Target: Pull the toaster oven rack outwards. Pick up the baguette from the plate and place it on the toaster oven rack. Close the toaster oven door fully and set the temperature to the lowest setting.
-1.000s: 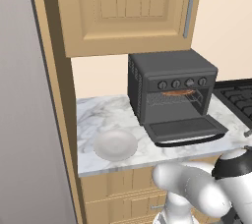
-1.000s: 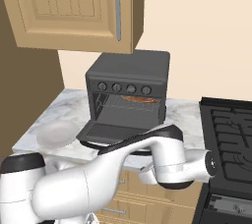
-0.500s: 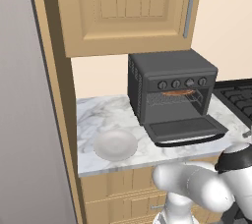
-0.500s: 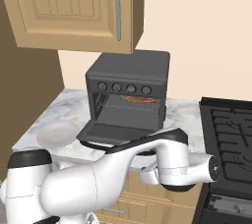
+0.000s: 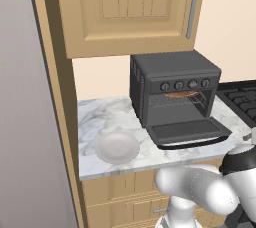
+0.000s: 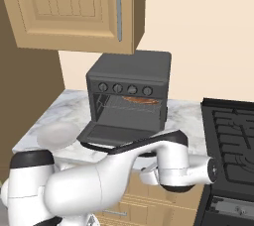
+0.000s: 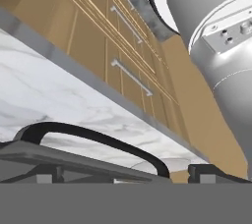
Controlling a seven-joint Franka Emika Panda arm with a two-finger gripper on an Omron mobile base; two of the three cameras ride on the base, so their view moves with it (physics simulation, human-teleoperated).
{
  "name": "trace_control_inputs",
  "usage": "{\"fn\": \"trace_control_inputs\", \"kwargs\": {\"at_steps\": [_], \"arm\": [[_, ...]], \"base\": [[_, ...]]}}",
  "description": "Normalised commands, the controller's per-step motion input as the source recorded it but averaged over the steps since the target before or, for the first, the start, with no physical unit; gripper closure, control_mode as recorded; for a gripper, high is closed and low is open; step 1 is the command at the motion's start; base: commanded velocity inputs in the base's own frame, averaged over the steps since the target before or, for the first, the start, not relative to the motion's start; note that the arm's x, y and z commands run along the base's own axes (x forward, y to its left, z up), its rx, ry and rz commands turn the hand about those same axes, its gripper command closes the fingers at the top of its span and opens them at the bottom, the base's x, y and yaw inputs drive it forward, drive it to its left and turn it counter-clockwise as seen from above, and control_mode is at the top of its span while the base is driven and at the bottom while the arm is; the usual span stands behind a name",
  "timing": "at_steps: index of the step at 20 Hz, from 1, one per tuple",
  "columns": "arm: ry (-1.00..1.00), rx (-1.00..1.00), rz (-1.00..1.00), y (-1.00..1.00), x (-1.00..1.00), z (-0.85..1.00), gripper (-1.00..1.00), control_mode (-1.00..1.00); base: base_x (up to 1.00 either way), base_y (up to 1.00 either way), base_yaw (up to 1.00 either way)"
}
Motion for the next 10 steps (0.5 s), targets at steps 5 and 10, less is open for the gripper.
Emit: {"fn": "trace_control_inputs", "kwargs": {"at_steps": [5,10], "arm": [[0.00,0.00,0.00,0.10,0.22,-0.10,-1.00,-1.00],[0.02,0.00,0.00,0.02,0.17,-0.17,-1.00,-1.00]], "base": [[0.00,0.00,0.00],[0.00,0.00,0.00]]}}
